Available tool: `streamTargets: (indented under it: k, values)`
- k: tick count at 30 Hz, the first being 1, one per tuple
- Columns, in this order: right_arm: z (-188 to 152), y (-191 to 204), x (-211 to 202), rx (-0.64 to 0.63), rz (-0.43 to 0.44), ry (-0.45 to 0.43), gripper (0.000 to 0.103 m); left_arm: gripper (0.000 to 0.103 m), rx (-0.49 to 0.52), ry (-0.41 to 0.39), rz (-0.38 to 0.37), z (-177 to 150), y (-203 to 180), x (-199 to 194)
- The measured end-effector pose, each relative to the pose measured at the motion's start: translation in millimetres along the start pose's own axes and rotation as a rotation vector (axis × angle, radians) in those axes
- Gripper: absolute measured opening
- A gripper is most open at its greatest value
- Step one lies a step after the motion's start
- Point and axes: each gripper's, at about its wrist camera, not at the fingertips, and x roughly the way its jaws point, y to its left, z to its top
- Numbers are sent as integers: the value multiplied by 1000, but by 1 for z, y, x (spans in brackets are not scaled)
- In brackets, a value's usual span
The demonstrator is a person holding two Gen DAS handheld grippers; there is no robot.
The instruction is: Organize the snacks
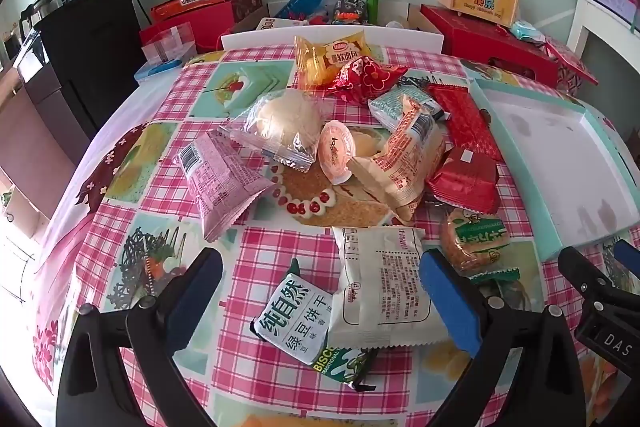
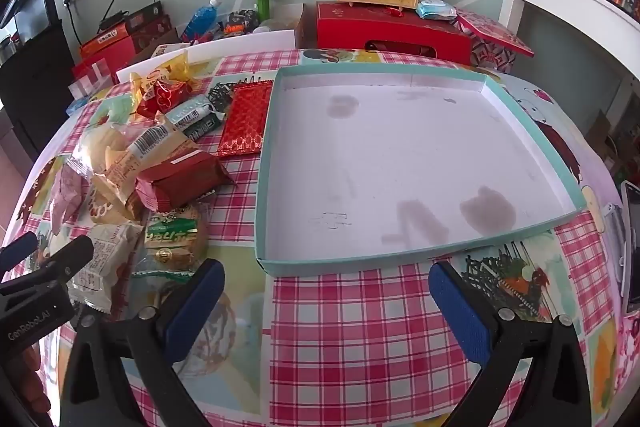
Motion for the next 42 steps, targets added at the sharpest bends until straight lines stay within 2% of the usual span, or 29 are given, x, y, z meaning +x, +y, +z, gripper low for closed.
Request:
streamTargets:
  k: [4, 8, 12, 22, 31, 42]
  values:
    - [0, 0, 0, 4, 6, 0, 103, 99, 4, 11, 8, 1, -1, 3]
    - [0, 0, 0, 5, 8, 1, 103, 99, 2, 16, 16, 15, -8, -1]
    - [-1, -1, 0, 6, 8, -2, 103, 99, -6, -7, 3, 2, -1, -1]
    - [1, -4, -4, 26, 26, -39, 103, 99, -4, -8, 4, 2, -1, -1]
    - [1, -11, -2, 68, 25, -42, 103, 99, -4, -9, 8, 2, -1, -1]
    - [1, -10, -2, 62, 18, -42, 103, 99, -3, -10, 8, 2, -1, -1]
